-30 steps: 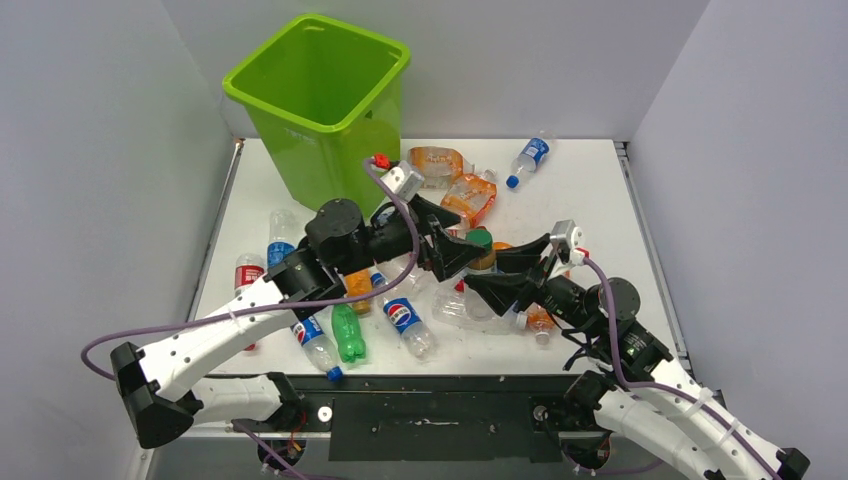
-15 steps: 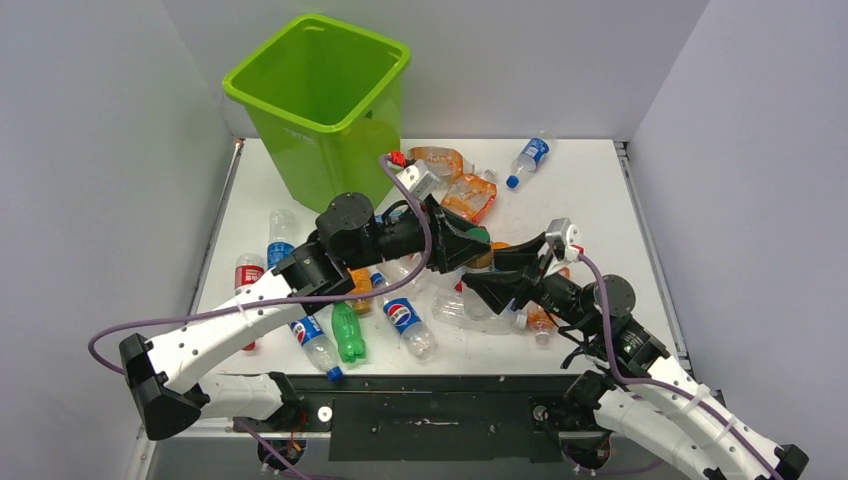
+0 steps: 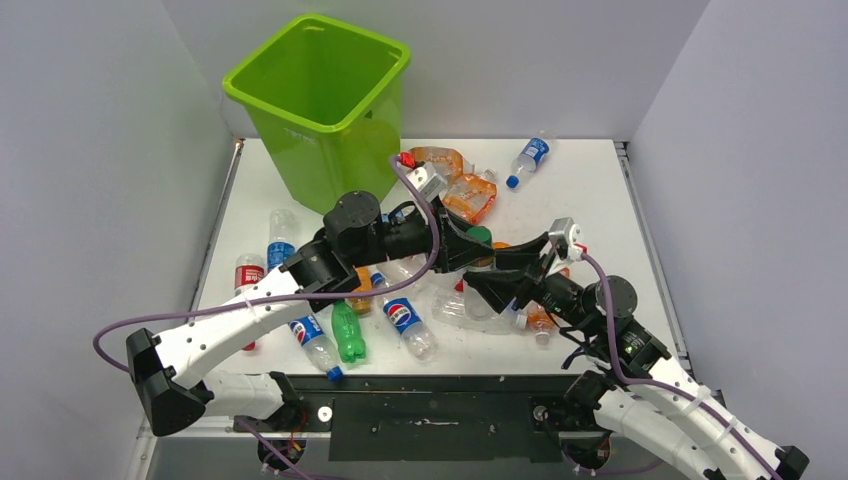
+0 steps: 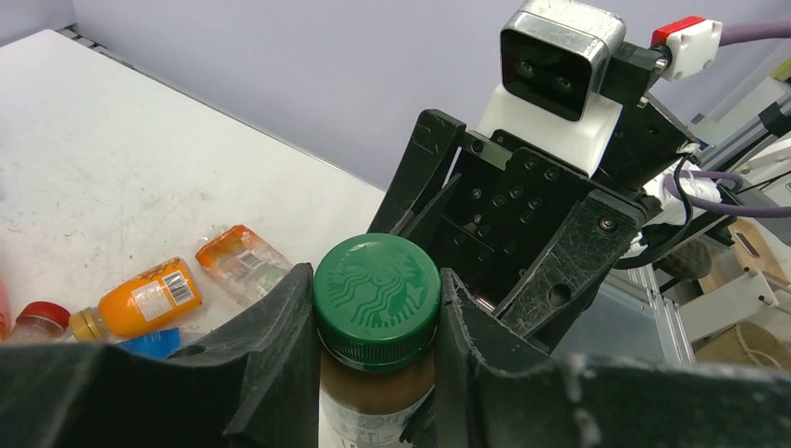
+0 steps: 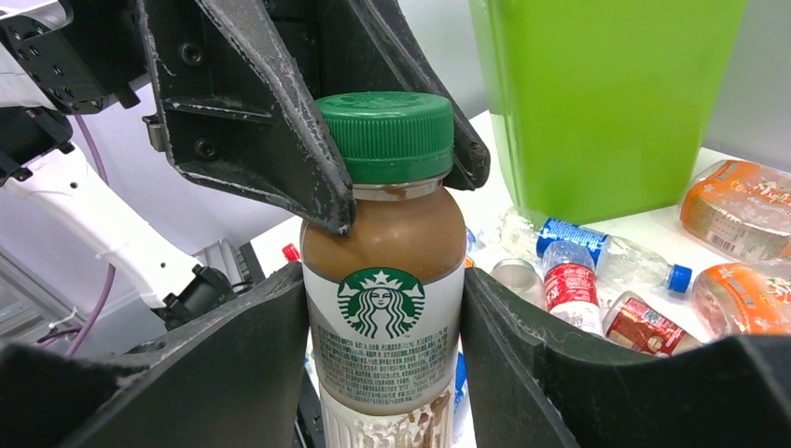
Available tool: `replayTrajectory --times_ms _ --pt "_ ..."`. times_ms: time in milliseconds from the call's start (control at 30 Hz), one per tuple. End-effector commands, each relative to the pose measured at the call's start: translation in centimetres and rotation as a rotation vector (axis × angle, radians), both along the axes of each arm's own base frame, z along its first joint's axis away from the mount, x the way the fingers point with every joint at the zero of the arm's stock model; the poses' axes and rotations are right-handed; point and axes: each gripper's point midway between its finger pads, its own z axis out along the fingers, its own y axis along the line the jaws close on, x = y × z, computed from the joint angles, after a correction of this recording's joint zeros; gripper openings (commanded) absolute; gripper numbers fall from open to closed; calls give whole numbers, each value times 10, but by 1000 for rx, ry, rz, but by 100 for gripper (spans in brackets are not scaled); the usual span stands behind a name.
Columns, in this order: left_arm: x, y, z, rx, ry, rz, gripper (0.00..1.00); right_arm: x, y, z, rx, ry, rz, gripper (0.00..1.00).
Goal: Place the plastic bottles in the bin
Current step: Place the plastic bottle in the trash bin.
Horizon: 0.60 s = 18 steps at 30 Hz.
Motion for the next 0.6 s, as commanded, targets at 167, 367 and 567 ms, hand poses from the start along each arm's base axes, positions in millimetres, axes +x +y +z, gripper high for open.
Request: replayTrajectory --times_ms 167,367,567 --pt "-1 3 31 -64 -69 17 0 -1 -4 33 61 -15 -20 99" --pt "31 43 75 -120 -159 244 0 -9 -18 57 48 1 -46 90" --pt "75 122 154 -238 -311 569 0 -13 -46 68 56 -14 -144 90"
